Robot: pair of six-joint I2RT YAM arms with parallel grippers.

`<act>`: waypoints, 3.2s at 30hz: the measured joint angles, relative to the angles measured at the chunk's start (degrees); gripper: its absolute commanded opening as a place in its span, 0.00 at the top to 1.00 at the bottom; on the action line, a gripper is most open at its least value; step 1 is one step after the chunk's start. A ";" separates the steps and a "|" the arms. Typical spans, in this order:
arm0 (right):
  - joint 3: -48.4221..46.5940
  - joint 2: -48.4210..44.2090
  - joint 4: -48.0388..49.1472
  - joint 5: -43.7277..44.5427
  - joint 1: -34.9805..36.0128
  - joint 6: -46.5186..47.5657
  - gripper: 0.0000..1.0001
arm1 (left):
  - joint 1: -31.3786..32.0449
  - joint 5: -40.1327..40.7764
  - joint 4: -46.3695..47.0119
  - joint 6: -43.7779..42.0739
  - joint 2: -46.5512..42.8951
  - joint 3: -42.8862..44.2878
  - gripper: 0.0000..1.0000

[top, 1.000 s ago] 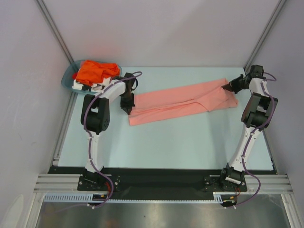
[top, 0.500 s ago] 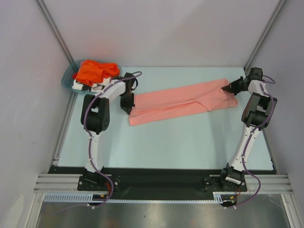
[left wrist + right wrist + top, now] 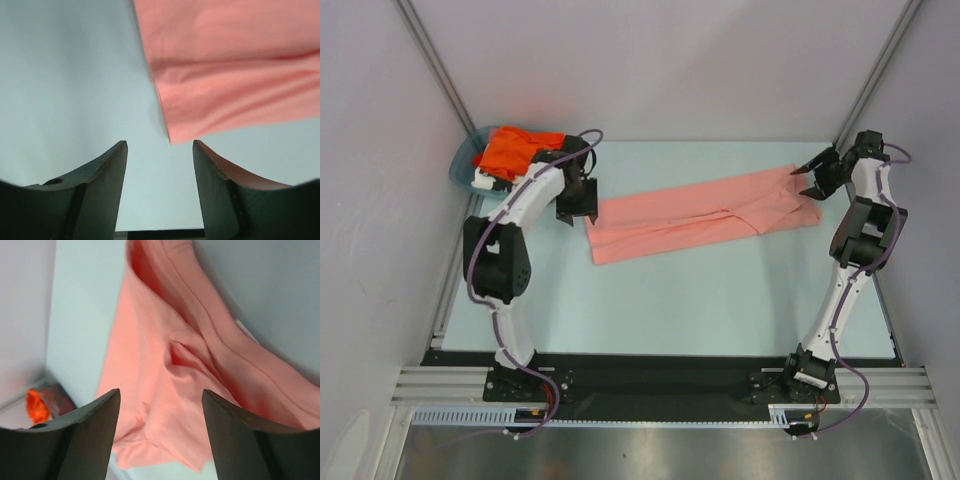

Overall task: Fold and stack the t-shirts
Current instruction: Fold the tshirt

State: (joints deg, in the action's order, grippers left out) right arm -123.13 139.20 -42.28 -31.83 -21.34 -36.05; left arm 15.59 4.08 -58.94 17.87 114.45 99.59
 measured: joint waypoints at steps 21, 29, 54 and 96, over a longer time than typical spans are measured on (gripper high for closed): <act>30.93 -20.06 -1.81 7.76 -5.68 10.60 0.34 | 2.29 -13.73 12.66 0.79 -5.90 -21.42 0.38; 33.29 -19.91 3.28 6.71 -6.88 10.23 0.32 | 2.23 -16.15 15.74 3.52 -5.88 -25.05 0.35; 33.29 -17.75 5.55 3.69 -7.30 12.22 0.35 | -1.03 -12.07 14.88 7.17 -5.73 -22.93 0.55; 31.34 -14.69 6.47 4.33 -6.86 12.22 0.55 | -1.92 -18.47 17.05 8.50 -2.67 -24.85 1.00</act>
State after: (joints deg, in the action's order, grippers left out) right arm -91.79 124.51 -35.81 -27.51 -28.21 -23.83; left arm 13.67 -14.39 -41.89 26.37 111.79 74.74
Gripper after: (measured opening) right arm 0.495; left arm 0.017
